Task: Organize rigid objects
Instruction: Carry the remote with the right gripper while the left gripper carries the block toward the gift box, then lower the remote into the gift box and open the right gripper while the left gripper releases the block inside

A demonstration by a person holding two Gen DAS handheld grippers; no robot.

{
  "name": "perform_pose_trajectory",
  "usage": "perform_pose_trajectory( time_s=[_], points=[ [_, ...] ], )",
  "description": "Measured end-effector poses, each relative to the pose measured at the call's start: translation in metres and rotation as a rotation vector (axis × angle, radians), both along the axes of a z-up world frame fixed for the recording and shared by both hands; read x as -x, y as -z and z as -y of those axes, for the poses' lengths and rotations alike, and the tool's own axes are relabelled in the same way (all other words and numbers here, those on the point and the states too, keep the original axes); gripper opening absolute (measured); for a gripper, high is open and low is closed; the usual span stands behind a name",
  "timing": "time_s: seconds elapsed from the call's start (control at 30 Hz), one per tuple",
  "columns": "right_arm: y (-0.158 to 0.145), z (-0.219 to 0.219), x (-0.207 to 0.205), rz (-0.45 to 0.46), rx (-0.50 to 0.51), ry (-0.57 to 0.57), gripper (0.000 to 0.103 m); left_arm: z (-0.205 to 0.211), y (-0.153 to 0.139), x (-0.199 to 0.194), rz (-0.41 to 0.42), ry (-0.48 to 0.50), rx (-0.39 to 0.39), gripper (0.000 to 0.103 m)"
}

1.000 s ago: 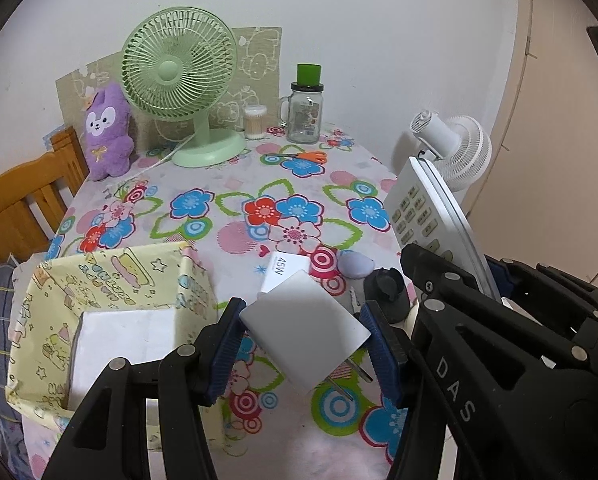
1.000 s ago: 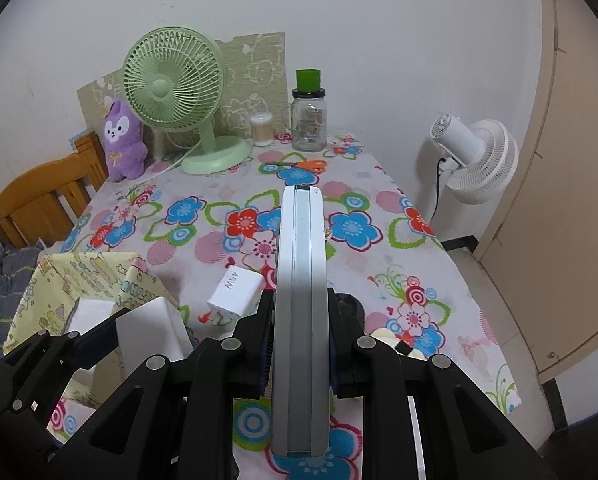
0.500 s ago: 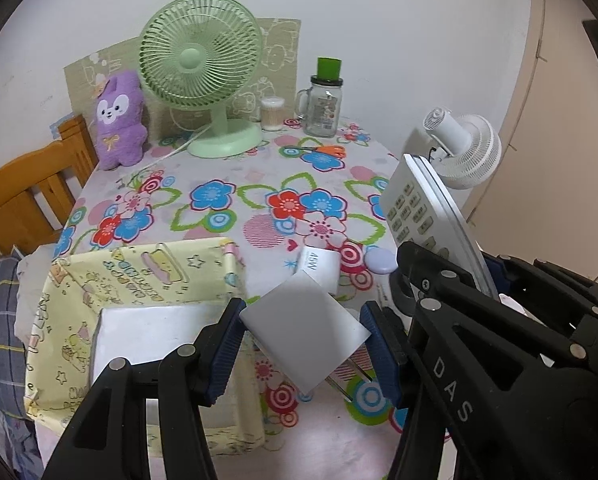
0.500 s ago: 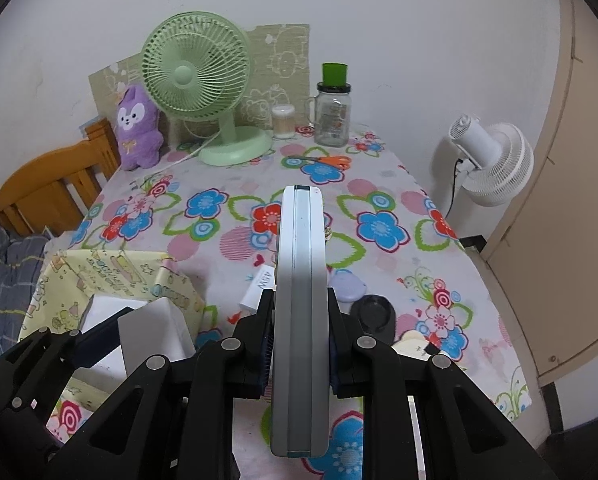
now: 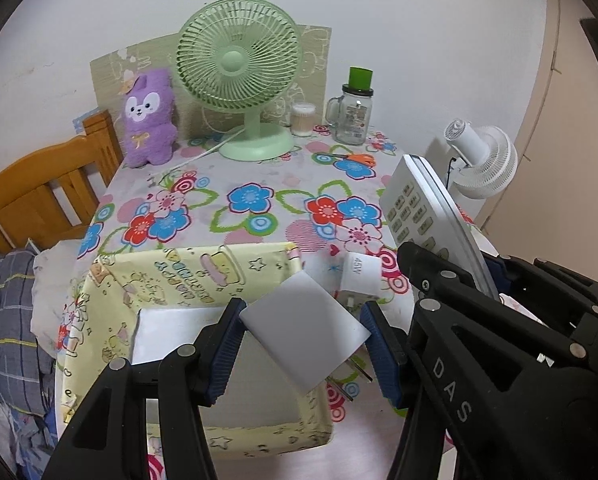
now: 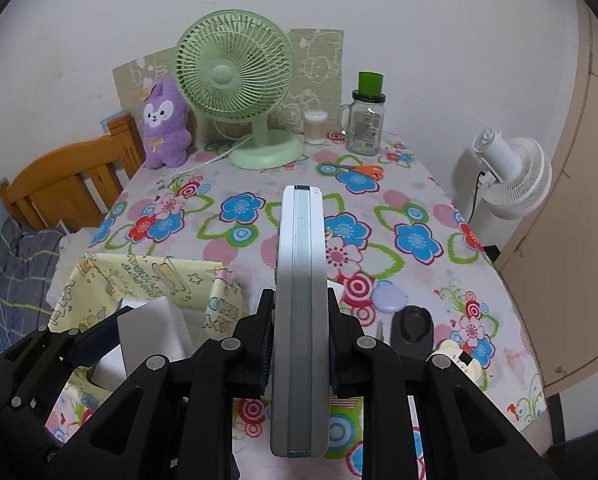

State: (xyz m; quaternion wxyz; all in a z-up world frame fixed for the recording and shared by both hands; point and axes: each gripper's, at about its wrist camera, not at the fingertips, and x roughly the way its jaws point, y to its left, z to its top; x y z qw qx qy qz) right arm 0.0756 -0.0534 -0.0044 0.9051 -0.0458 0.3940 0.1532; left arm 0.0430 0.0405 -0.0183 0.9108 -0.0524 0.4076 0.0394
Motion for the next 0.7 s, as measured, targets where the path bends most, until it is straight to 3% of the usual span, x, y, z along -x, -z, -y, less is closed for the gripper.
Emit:
perform_pose_trajectory(
  time_s=[0.7],
  points=[
    [0.009,-0.055,0.008,-0.034,0.010,-0.030,0.024,-0.053,0.008,0.010,-0.015,-0.013,-0.002,0.061]
  ],
)
